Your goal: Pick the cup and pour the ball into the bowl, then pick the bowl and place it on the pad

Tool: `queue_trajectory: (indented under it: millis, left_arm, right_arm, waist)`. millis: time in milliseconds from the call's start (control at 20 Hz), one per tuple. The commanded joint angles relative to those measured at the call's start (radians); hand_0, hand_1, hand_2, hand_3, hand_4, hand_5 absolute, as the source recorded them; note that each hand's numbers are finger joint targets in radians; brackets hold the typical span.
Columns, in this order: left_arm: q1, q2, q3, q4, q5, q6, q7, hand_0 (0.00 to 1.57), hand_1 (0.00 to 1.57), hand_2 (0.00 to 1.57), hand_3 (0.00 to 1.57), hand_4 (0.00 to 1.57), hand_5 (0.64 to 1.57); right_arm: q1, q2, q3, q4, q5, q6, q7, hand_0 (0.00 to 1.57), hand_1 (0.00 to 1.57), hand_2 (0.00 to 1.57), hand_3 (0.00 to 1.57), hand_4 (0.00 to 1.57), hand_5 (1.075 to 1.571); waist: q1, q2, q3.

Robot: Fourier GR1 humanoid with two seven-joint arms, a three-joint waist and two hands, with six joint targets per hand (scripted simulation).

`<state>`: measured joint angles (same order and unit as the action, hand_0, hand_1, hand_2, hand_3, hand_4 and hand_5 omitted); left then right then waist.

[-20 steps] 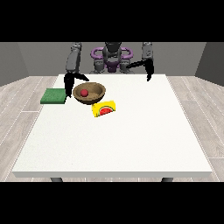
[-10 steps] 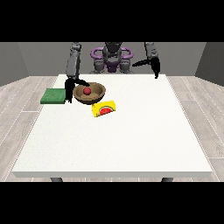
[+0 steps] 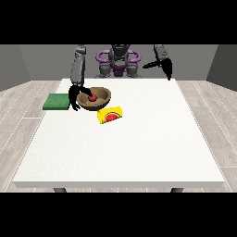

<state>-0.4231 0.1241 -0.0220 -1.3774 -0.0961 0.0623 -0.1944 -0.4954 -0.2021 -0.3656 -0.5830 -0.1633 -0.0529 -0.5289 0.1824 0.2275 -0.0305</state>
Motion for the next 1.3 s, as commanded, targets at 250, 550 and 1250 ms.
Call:
queue_trajectory:
  millis: [250,550,1250]
  left_arm:
    - [-0.004,-0.014,-0.027,0.017,0.017,-0.046,-0.001,0.00,0.00,0.00,0.00,0.76,1.507]
    - [0.093,0.019,0.052,0.151,0.064,-0.072,-0.031,0.00,0.00,0.00,0.00,0.97,1.423]
    - [0.105,0.081,0.174,0.228,0.095,-0.061,-0.090,0.00,0.00,0.00,0.00,1.02,1.431]
  right_arm:
    - [0.072,-0.062,0.123,0.044,0.224,-0.347,0.193,1.57,1.57,1.57,1.40,0.92,1.565]
    - [0.009,-0.060,0.218,-0.010,0.289,-0.371,0.522,1.57,1.57,1.57,0.94,0.84,1.563]
    - [-0.062,-0.233,0.193,-0.168,0.254,-0.135,0.713,1.57,1.57,1.57,0.47,0.83,1.570]
  waist:
    - [0.084,-0.005,0.0253]
    - [-0.005,-0.222,0.0271]
    - [-0.163,-0.204,0.0304]
